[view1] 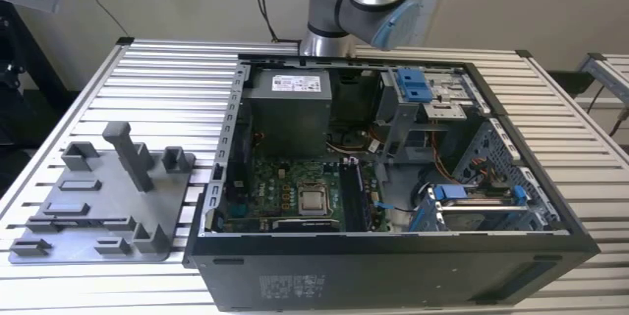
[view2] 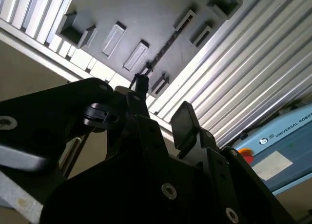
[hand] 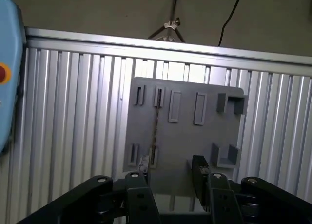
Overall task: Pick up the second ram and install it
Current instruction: 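Pick up the second ram and move it above second insertion slot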
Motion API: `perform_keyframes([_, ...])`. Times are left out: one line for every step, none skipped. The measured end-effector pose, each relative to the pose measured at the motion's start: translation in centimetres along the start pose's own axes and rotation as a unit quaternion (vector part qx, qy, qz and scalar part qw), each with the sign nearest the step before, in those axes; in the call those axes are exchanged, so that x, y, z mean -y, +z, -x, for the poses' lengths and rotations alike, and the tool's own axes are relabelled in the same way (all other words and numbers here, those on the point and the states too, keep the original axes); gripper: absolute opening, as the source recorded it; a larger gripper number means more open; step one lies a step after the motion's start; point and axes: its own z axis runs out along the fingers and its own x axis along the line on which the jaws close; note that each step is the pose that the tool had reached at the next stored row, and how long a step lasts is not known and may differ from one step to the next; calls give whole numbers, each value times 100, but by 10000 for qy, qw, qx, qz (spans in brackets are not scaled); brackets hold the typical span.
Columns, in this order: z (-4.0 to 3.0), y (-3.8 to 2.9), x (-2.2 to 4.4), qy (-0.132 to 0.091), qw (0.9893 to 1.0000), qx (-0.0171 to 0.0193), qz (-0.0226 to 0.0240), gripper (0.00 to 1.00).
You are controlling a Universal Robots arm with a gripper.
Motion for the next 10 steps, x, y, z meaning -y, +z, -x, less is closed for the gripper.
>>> perform_keyframes([0,18,1,2,10000,2,-1,48])
perform_keyframes([-1,35,2,5,10000,3,-4,48])
perform_keyframes([-1,51,3,9,10000,4,-10,48])
perform_keyframes([-2,66,4,13,10000,5,-14,48])
perform_keyframes([-2,79,5,18,10000,5,-18,48])
perform_keyframes([-2,91,5,25,10000,6,-20,48])
perform_keyframes([-1,101,5,33,10000,5,-20,48])
perform_keyframes([-1,111,5,40,10000,6,-22,48])
perform_keyframes([-1,119,6,45,10000,5,-21,48])
perform_keyframes([-1,126,6,49,10000,6,-22,48])
